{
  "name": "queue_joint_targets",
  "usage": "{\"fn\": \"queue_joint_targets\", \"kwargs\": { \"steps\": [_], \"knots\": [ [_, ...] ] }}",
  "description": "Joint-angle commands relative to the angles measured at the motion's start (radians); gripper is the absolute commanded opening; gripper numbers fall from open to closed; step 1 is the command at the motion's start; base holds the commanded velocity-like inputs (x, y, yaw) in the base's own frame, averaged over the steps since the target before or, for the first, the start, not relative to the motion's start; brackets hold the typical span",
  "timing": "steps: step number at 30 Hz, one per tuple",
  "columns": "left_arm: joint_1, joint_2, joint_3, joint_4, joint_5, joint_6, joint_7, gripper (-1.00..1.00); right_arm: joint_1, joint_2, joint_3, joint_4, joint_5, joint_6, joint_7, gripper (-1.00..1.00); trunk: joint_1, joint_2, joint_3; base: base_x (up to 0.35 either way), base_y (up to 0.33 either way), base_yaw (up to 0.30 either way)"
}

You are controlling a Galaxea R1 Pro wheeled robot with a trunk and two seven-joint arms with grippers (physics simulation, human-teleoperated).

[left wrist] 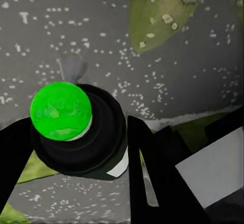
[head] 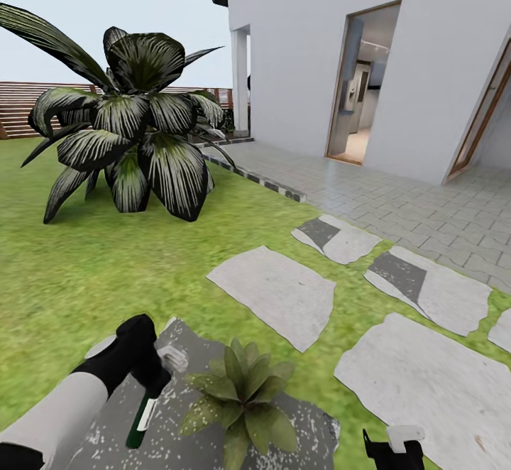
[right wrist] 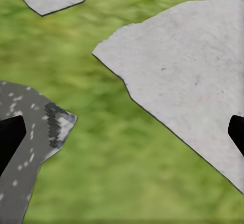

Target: Pick up the pesticide atomizer in the garden and spray insectifuge to fully cover both potted plants in the garden.

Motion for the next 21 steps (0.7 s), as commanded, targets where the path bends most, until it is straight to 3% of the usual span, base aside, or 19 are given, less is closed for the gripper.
{"fn": "queue_joint_targets", "kwargs": {
  "steps": [1, 5, 8, 15, 18, 21],
  "knots": [
    [0.014, 0.002, -0.003, 0.003, -0.011, 0.005, -0.011, -1.0, -0.001, 0.0, -0.004, 0.001, 0.01, -0.003, -0.005, 1.0, 0.0, 0.0, -0.001, 0.0, 0.0, 0.0],
    [0.062, 0.004, -0.004, 0.011, -0.016, 0.004, -0.013, -1.0, -0.001, 0.0, -0.004, 0.001, 0.01, -0.003, -0.005, 1.0, 0.0, 0.0, -0.001, 0.0, 0.0, 0.0],
    [0.07, -0.008, -0.007, 0.012, -0.019, 0.005, -0.01, -1.0, -0.001, 0.0, -0.004, 0.001, 0.01, -0.003, -0.005, 1.0, 0.0, 0.0, -0.001, 0.0, 0.0, 0.0],
    [0.071, -0.008, -0.009, 0.013, -0.024, 0.007, -0.001, -1.0, -0.001, 0.0, -0.004, 0.001, 0.01, -0.003, -0.005, 1.0, 0.0, 0.0, -0.001, 0.0, 0.0, 0.0],
    [0.071, -0.001, -0.012, 0.013, -0.067, 0.008, 0.005, -1.0, -0.001, 0.0, -0.004, 0.001, 0.01, -0.003, -0.005, 1.0, 0.0, 0.0, -0.001, 0.0, 0.0, 0.0],
    [0.071, 0.002, -0.01, 0.014, -0.085, 0.008, 0.006, -1.0, -0.001, 0.0, -0.004, 0.001, 0.01, -0.003, -0.005, 1.0, 0.0, 0.0, -0.001, 0.0, 0.0, 0.0]
  ]
}}
